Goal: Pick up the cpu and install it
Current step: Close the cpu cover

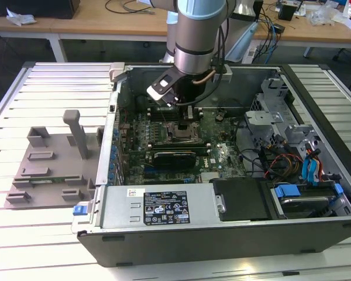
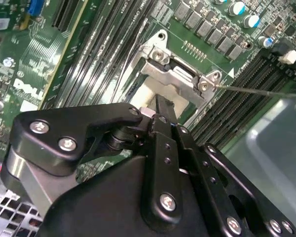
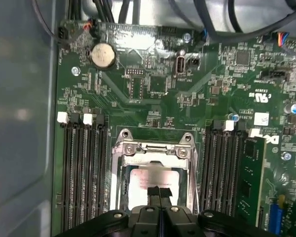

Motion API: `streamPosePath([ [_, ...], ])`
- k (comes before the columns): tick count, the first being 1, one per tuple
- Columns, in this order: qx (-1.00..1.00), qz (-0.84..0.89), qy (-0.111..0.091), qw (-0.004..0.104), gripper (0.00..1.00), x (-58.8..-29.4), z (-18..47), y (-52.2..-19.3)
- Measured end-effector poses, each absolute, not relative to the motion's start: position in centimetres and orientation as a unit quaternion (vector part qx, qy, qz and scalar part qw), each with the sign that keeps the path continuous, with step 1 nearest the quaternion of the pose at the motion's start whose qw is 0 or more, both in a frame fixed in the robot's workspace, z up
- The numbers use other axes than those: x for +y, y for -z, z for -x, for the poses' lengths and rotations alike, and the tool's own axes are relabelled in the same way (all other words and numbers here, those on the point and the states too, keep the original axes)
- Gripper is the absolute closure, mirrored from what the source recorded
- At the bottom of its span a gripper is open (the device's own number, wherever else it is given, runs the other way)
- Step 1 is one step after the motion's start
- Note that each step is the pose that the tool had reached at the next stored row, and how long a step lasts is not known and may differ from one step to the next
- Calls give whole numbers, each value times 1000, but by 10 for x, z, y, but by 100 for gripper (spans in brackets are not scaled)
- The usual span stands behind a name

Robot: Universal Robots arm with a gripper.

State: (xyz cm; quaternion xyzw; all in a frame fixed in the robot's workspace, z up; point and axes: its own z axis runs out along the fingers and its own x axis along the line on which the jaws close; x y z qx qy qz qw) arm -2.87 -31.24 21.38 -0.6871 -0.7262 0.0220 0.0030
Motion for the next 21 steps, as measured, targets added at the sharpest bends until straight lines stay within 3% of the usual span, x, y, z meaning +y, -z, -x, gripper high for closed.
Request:
streamPosePath([
  [12,-726,687,-24,2,89,-312,42,-202],
  [21,-726,687,-26,2,89,-312,21,-217],
])
